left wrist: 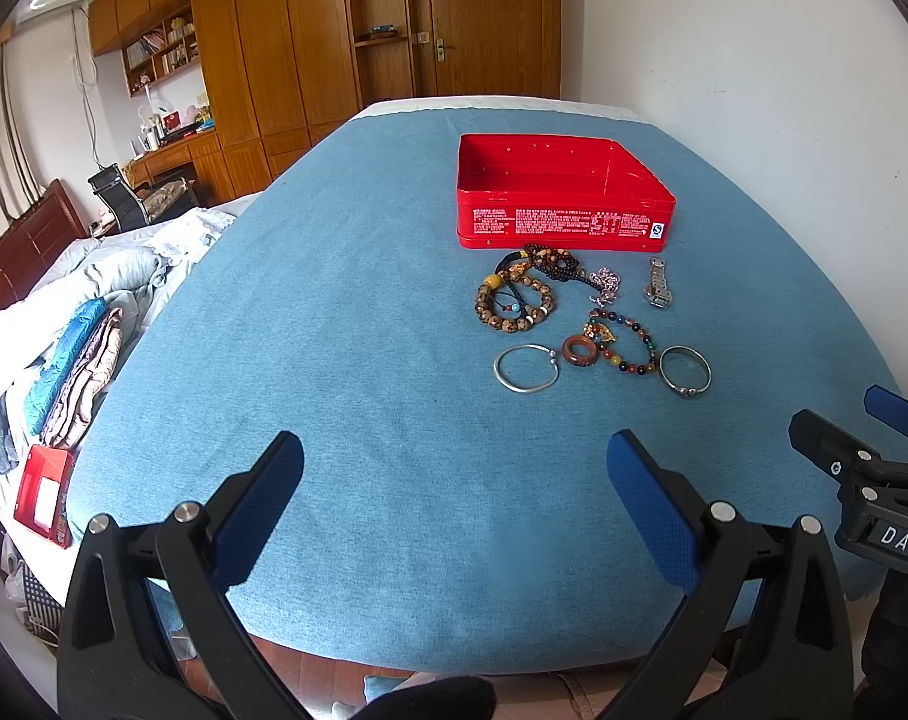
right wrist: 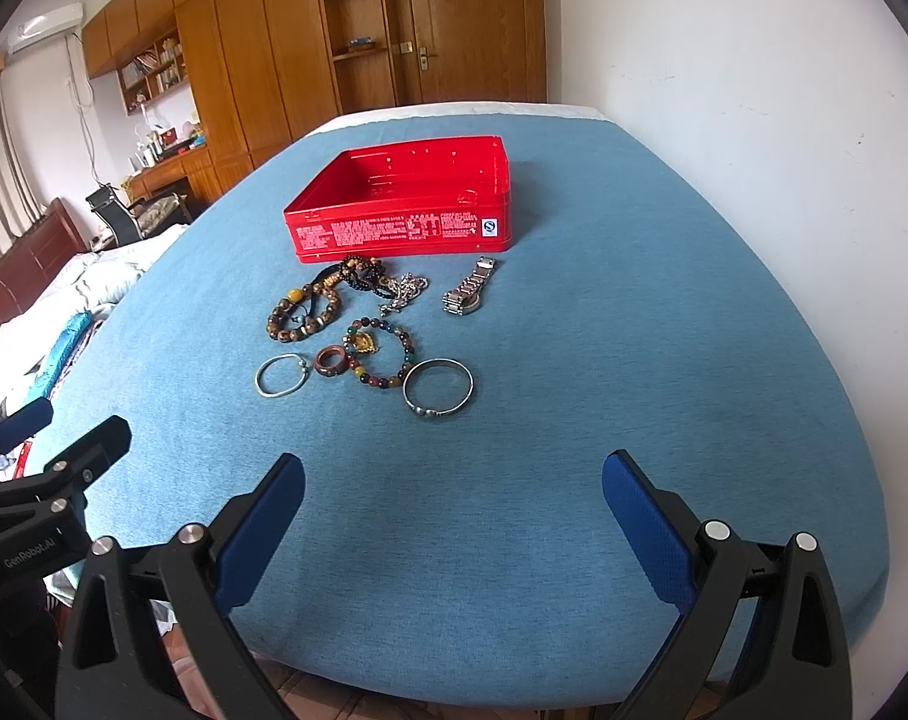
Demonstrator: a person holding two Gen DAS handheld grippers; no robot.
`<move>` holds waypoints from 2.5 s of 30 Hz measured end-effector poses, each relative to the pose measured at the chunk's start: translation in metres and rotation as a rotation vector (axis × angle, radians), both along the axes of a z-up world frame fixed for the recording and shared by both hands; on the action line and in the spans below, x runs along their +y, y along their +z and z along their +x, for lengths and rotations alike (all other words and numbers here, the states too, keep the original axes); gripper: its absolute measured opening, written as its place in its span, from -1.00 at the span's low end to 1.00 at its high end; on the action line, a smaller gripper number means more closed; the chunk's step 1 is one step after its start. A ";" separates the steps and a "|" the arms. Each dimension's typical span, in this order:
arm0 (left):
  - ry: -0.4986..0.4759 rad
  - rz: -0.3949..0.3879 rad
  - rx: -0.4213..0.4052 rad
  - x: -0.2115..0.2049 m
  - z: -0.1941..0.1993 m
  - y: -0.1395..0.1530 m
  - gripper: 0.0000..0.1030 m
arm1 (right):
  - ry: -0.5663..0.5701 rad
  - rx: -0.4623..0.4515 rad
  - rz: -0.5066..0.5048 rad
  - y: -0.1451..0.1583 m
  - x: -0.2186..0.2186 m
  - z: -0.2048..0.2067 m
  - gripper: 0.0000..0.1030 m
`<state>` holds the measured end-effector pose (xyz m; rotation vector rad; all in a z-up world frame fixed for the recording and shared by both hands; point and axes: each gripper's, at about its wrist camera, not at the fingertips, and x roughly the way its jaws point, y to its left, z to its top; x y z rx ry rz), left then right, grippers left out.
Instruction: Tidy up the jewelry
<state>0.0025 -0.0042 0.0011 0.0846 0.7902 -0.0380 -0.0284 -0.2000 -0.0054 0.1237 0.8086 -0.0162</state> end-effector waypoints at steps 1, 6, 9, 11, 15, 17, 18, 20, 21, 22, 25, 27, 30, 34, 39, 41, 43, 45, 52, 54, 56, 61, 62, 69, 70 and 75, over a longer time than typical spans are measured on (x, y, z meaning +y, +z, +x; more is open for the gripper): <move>0.000 0.000 0.000 0.000 0.000 0.000 0.94 | 0.000 0.000 0.000 0.000 0.000 0.000 0.93; 0.000 0.000 0.002 0.000 0.000 -0.001 0.94 | 0.000 0.001 0.000 0.000 0.000 0.000 0.93; -0.001 0.000 0.001 0.000 0.000 -0.001 0.94 | 0.000 0.002 0.000 0.001 0.000 0.000 0.93; -0.001 -0.001 0.002 0.000 0.000 -0.001 0.94 | 0.002 0.003 -0.001 -0.004 0.003 0.001 0.93; -0.001 -0.001 0.004 0.000 0.000 0.000 0.94 | 0.002 0.003 -0.001 -0.004 0.003 0.000 0.93; 0.000 -0.002 0.005 0.000 0.000 0.000 0.94 | 0.002 0.005 0.000 -0.004 0.003 0.000 0.93; 0.000 -0.002 0.006 0.000 -0.001 0.000 0.94 | 0.003 0.007 0.001 -0.006 0.003 0.001 0.93; 0.000 -0.002 0.006 0.000 0.000 -0.004 0.94 | 0.004 0.010 0.001 -0.007 0.004 0.001 0.93; 0.000 -0.001 0.006 0.000 0.000 -0.004 0.94 | 0.006 0.012 0.001 -0.008 0.004 0.002 0.93; 0.000 -0.001 0.007 0.000 0.000 -0.005 0.94 | 0.007 0.014 0.001 -0.008 0.005 0.003 0.93; -0.001 -0.002 0.009 0.000 0.000 -0.005 0.94 | 0.012 0.020 0.004 -0.009 0.004 0.007 0.93; -0.004 -0.009 0.017 0.000 0.000 -0.006 0.94 | 0.018 0.026 0.012 -0.008 0.002 0.010 0.93; -0.012 -0.047 0.049 0.007 0.012 -0.010 0.94 | 0.029 0.033 0.032 -0.007 -0.005 0.019 0.93; -0.011 -0.085 0.094 0.017 0.037 -0.014 0.94 | 0.073 0.103 0.080 -0.007 -0.020 0.044 0.93; -0.054 -0.165 0.219 0.022 0.077 -0.025 0.92 | 0.128 0.251 0.215 -0.025 -0.040 0.085 0.93; -0.077 -0.167 0.277 0.018 0.093 -0.032 0.92 | 0.152 0.297 0.258 -0.032 -0.043 0.097 0.93; -0.095 -0.169 0.334 0.013 0.105 -0.041 0.84 | 0.184 0.341 0.261 -0.039 -0.040 0.108 0.89; -0.104 -0.161 0.380 0.008 0.117 -0.049 0.64 | 0.202 0.375 0.259 -0.045 -0.036 0.116 0.73; -0.124 -0.087 0.476 -0.011 0.142 -0.078 0.50 | 0.210 0.464 0.212 -0.066 -0.032 0.140 0.56; -0.129 -0.074 0.484 -0.015 0.147 -0.082 0.50 | 0.210 0.477 0.203 -0.071 -0.031 0.144 0.53; -0.136 -0.053 0.488 -0.019 0.150 -0.086 0.50 | 0.216 0.489 0.190 -0.075 -0.029 0.148 0.51; -0.148 -0.005 0.512 -0.031 0.157 -0.097 0.55 | 0.225 0.492 0.134 -0.077 -0.020 0.154 0.46; -0.152 0.006 0.512 -0.033 0.158 -0.099 0.56 | 0.226 0.492 0.123 -0.078 -0.018 0.155 0.44; -0.178 0.033 0.513 -0.049 0.160 -0.107 0.31 | 0.244 0.465 -0.026 -0.080 0.002 0.151 0.08; -0.185 0.034 0.513 -0.052 0.159 -0.107 0.19 | 0.244 0.460 -0.035 -0.080 0.004 0.150 -0.03; -0.205 0.033 0.507 -0.061 0.161 -0.103 -0.06 | 0.240 0.439 -0.039 -0.077 0.003 0.146 -0.04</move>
